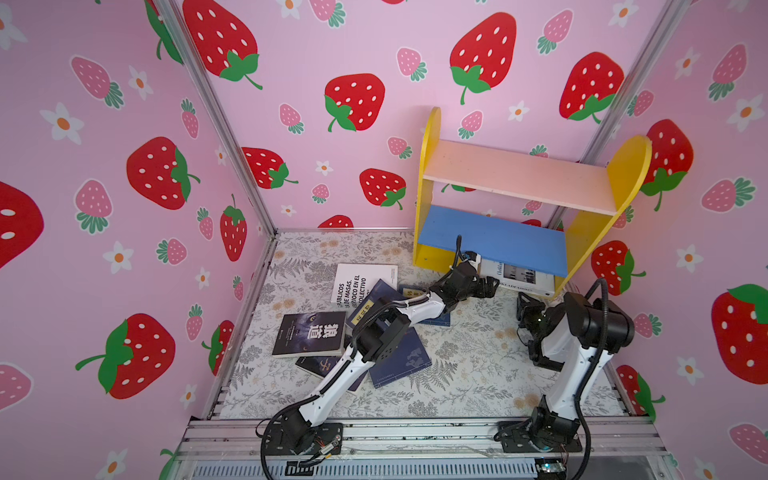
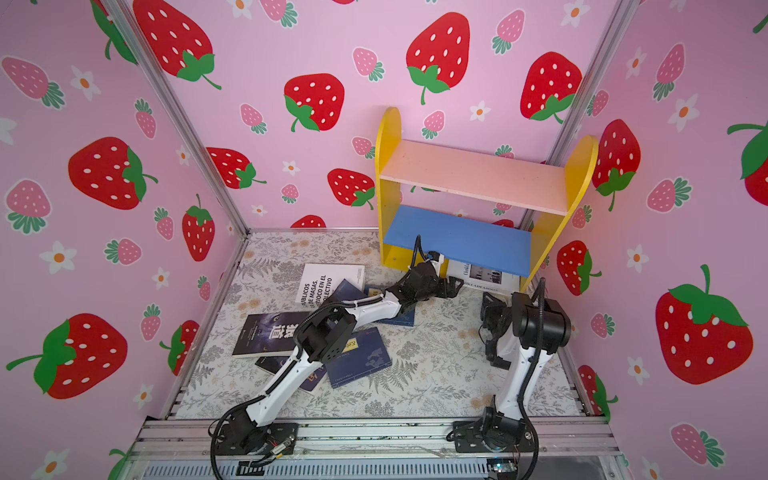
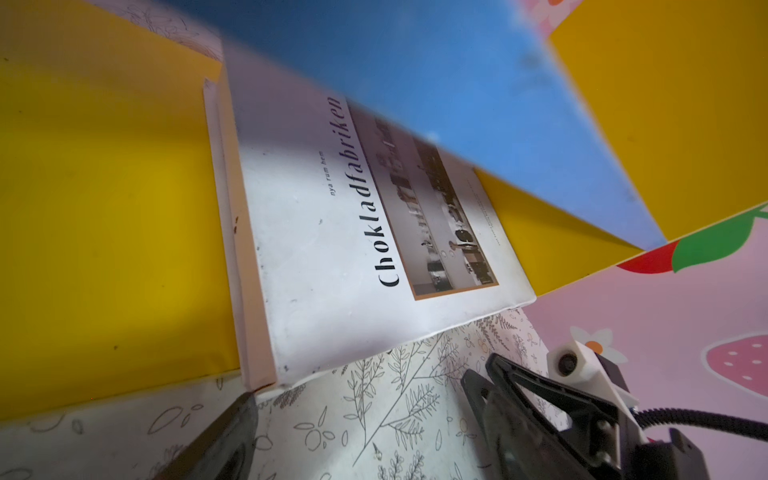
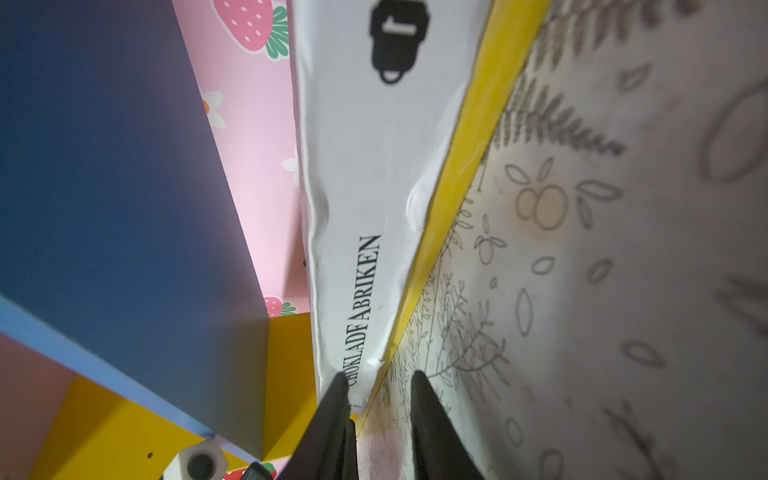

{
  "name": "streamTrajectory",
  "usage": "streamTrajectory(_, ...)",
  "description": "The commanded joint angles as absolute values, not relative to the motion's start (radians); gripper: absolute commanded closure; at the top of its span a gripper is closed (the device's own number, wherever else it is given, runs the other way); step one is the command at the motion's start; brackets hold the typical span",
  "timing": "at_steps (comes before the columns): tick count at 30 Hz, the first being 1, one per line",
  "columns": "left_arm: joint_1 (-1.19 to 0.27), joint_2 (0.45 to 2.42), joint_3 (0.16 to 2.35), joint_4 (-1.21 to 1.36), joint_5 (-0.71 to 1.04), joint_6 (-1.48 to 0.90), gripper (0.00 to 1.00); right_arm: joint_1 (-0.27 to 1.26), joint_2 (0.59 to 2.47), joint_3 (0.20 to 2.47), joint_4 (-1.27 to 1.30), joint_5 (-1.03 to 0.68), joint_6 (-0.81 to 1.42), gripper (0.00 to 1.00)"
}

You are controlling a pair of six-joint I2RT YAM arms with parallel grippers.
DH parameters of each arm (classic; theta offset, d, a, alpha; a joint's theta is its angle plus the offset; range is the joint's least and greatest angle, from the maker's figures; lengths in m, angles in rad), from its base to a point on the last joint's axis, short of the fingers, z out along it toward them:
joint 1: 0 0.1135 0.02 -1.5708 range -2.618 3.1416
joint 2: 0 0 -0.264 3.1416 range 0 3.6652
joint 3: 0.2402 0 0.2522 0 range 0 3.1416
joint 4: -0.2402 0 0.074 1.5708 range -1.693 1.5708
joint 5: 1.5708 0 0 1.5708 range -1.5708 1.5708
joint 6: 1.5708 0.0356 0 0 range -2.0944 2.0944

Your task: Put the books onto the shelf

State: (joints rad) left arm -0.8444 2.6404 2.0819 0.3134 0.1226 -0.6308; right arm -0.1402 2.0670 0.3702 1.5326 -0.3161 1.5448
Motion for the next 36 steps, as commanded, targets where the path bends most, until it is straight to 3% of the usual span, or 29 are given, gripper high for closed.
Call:
streamTrajectory(1, -0.818, 2.659, 2.166, 0.315, 0.083, -0.633, 0.14, -0.137, 2.162, 0.305, 1.87, -0.331, 1.537, 0.71)
streamTrajectory(9, -0.821, 2.647, 2.108, 0.369, 0.026, -0.659, 0.05, -0.138, 2.173, 0.308, 1.87, -0.34, 1.535, 0.71)
streamTrajectory(36, -0.818, 2.8, 2.242, 0.545, -0.03, -0.878, 0.06, -0.145, 2.187, 0.318, 1.855, -0.388, 1.522, 0.72)
